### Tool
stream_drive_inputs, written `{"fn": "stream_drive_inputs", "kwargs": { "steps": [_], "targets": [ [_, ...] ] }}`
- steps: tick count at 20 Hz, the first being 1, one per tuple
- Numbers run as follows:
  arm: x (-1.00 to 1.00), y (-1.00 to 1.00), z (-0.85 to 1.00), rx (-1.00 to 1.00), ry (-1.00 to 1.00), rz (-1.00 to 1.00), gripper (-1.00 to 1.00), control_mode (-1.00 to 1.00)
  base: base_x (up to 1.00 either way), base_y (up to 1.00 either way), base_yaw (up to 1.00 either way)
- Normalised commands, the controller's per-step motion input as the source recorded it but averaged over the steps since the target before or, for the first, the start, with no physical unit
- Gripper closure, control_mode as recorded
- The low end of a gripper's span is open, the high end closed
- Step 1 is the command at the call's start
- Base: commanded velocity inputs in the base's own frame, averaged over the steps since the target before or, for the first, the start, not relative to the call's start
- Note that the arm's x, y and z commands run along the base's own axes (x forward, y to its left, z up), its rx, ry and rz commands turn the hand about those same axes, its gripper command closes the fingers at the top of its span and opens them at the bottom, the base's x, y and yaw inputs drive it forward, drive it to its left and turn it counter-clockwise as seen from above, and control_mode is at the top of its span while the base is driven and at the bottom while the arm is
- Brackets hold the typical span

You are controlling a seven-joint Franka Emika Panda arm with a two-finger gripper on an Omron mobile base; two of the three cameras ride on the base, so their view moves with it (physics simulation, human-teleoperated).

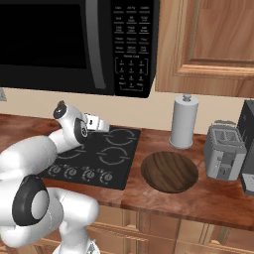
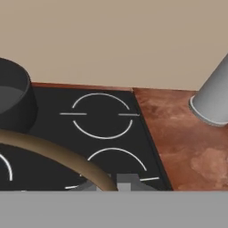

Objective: Open the cabinet and move the ladle to the pot. Then close the cabinet.

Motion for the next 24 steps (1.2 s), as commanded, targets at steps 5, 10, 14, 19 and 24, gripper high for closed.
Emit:
{"fn": "stream_drive_inputs", "kwargs": {
  "steps": [5,10,14,19,24],
  "targets": [
    [0.28,0.05,-0.1,-0.01,0.0,0.0,1.0,-1.0,0.0,0.0,0.0],
    [0.3,0.05,-0.05,-0.03,-0.01,0.0,1.0,-1.0,0.0,0.0,0.0],
    [0.29,0.03,-0.05,-0.04,0.0,0.0,1.0,-1.0,0.0,0.0,0.0],
    [0.24,0.0,-0.08,-0.06,0.0,0.0,1.0,-1.0,0.0,0.0,0.0],
    [0.17,0.0,-0.1,-0.06,-0.01,0.0,1.0,-1.0,0.0,0.0,0.0]
  ]
}}
